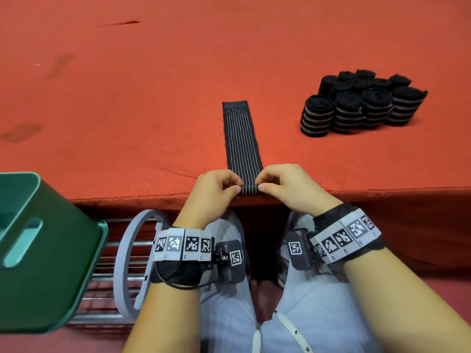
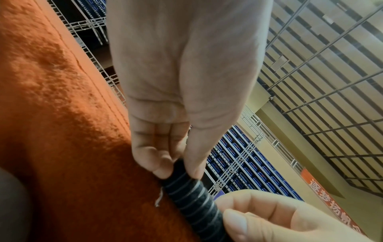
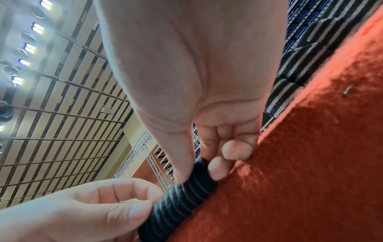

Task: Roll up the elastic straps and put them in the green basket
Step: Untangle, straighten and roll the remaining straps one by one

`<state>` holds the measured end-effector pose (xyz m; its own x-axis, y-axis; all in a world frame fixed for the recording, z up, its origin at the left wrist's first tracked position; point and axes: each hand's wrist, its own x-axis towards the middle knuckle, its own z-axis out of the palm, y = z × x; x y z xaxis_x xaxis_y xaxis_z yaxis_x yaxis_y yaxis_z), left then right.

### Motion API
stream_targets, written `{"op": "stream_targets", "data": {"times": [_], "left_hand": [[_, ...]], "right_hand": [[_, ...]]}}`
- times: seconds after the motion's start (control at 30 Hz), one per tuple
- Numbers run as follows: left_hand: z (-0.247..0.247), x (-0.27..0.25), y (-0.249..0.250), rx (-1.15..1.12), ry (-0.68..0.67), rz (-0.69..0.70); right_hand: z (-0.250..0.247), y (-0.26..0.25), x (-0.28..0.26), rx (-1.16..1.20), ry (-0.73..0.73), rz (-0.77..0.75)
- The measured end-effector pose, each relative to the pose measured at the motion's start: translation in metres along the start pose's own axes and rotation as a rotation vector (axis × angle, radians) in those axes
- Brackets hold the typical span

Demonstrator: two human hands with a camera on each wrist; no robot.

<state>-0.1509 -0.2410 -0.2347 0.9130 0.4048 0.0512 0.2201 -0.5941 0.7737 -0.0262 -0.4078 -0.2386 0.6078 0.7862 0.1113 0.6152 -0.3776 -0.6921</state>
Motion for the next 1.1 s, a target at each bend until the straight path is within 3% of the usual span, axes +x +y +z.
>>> {"op": "stream_targets", "data": {"times": [0.27, 0.57, 0.8, 1.1], "left_hand": [[0.006, 0.008, 0.004, 0.116, 0.021, 0.029], [0.009, 0.003, -0.002, 0.193, 0.044, 0.123], [0.007, 0.006, -0.001, 0.259, 0.045, 0.133], [0.003, 0.013, 0.000, 0.278, 0.040, 0.128]], "right_hand": [[0.005, -0.003, 0.007, -0.102, 0.007, 0.003], [0.014, 0.000, 0.006, -0.083, 0.131, -0.015], [0.008, 0.003, 0.000, -0.157, 0.025, -0.072], [0.002, 0.001, 0.007, -0.149, 0.055, -0.058]]}}
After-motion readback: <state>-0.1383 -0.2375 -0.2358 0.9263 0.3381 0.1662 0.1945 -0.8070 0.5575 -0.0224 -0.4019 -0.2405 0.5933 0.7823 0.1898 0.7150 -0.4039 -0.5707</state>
